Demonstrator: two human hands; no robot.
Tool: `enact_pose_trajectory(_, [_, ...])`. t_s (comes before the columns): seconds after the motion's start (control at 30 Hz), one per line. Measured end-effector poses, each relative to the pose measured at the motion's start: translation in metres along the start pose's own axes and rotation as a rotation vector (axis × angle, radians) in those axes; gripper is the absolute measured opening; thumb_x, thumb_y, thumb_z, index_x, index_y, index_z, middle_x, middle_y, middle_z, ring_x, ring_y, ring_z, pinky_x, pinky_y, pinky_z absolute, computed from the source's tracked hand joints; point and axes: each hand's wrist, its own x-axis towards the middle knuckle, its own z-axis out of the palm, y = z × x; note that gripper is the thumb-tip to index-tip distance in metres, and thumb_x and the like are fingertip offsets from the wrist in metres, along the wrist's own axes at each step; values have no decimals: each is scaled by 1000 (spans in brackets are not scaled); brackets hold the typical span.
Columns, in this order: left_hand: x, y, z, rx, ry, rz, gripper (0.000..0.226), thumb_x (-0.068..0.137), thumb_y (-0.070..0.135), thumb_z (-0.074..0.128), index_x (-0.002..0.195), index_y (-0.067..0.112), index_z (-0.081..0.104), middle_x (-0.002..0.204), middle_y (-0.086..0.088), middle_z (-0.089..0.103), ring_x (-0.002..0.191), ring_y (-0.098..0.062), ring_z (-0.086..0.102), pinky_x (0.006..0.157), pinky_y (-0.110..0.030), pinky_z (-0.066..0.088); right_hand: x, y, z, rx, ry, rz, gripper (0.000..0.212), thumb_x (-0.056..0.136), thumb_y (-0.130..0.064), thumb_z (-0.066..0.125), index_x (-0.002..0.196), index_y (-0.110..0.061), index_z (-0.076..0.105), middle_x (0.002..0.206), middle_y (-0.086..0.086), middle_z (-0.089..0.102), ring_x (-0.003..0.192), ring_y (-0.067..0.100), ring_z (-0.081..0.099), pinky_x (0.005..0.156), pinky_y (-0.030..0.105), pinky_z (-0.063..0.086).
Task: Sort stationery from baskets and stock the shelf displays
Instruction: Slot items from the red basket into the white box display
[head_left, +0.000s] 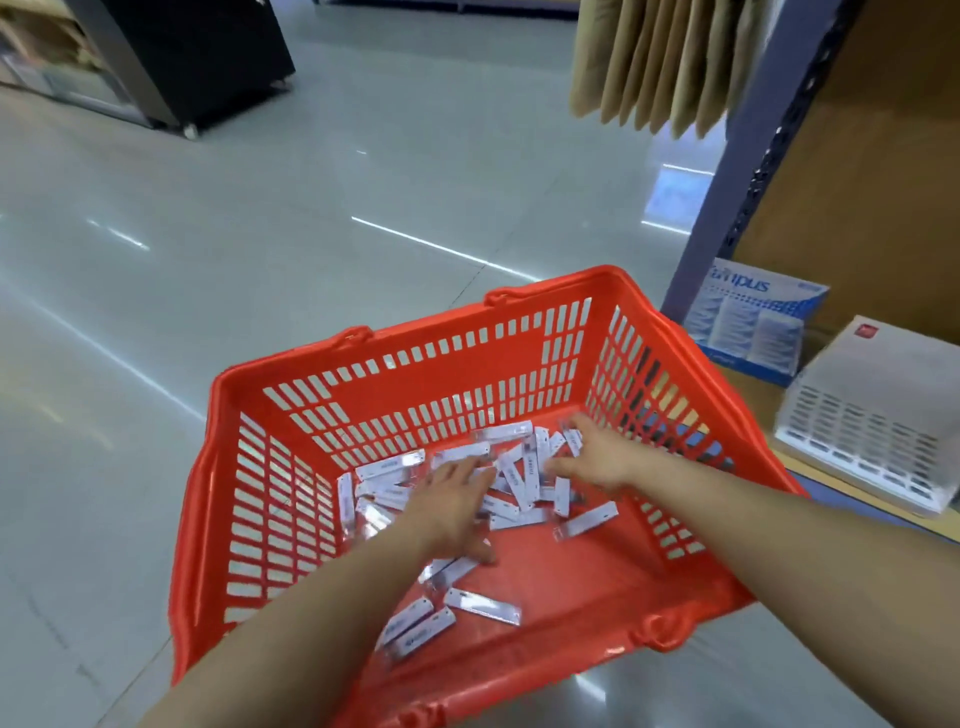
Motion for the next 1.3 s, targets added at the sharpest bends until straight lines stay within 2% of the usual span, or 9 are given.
enact_pose_trajectory(0.2, [12, -3, 14, -64, 124, -70, 90, 81, 55, 62, 151, 27, 13, 144, -3, 35, 128, -30, 42, 102, -50, 37, 48, -6, 30, 32, 2, 161, 96, 90, -46, 63, 153, -6, 3, 146, 19, 43, 130, 32, 47, 101, 34, 42])
enact_pose_trajectory(0.3, [13, -11, 22, -125, 182, -107, 77, 90, 47, 52, 152, 25, 12, 143, -5, 40, 125, -31, 47, 101, -49, 41, 56, -12, 49, -66, 131, 263, 102, 82, -60, 64, 152, -10, 10, 150, 18, 29, 136, 37, 33, 109, 40, 33])
enact_pose_trajectory(0.5, [22, 0, 22, -218, 209, -90, 99, 78, 58, 68, 151, 14, 18, 139, -7, 37, 128, -31, 36, 104, -43, 38, 75, -14, 73, 87, 175, 172, 86, 78, -35, 78, 143, -11, 27, 130, 12, 57, 118, 32, 56, 96, 38, 48])
enact_pose_trajectory(0.67, [22, 0, 21, -303, 211, -74, 52, 88, 30, 65, 129, 11, 42, 122, -14, 57, 113, -31, 54, 90, -37, 43, 77, -11, 75, 75, 104, 103, 30, 87, -27, 68, 112, -16, 56, 112, 11, 67, 104, 30, 62, 84, 33, 50])
enact_pose_trajectory(0.8, [17, -2, 11, -325, 113, -104, 44, 90, 25, 64, 127, 11, 43, 120, -14, 62, 108, -32, 59, 82, -36, 45, 71, -13, 68, 89, 28, 63, 22, 94, -31, 57, 108, -15, 61, 104, 8, 67, 98, 29, 63, 72, 29, 45])
enact_pose_trajectory(0.93, [11, -12, -1, -265, 110, -83, 26, 97, 21, 50, 118, 8, 58, 119, -17, 60, 106, -32, 58, 83, -34, 44, 72, -14, 71, 13, 53, 83, 36, 92, -49, 57, 75, -18, 53, 76, 3, 60, 86, 27, 62, 62, 28, 40])
enact_pose_trajectory(1.03, [7, -20, -8, -393, 215, -123, 28, 104, 20, 38, 117, 9, 60, 122, -16, 57, 107, -31, 57, 88, -36, 45, 72, -21, 69, -156, 207, 123, 53, 84, -63, 60, 108, -16, 55, 115, 10, 58, 108, 29, 58, 81, 36, 50])
enact_pose_trajectory(1.13, [11, -27, -9, -433, 305, -216, 22, 101, 18, 40, 120, 10, 49, 116, -15, 61, 103, -32, 58, 83, -40, 49, 71, -36, 67, -256, 323, 122, 86, 76, -75, 57, 137, -17, 39, 140, 14, 36, 133, 33, 33, 99, 48, 43])
enact_pose_trajectory(1.3, [16, -34, 2, -310, 272, -258, 44, 87, 50, 64, 120, 22, 55, 111, -3, 66, 101, -26, 63, 82, -38, 53, 76, -38, 91, -238, 236, 26, 58, 85, -40, 71, 133, -16, 48, 129, 10, 46, 122, 31, 46, 101, 38, 41])
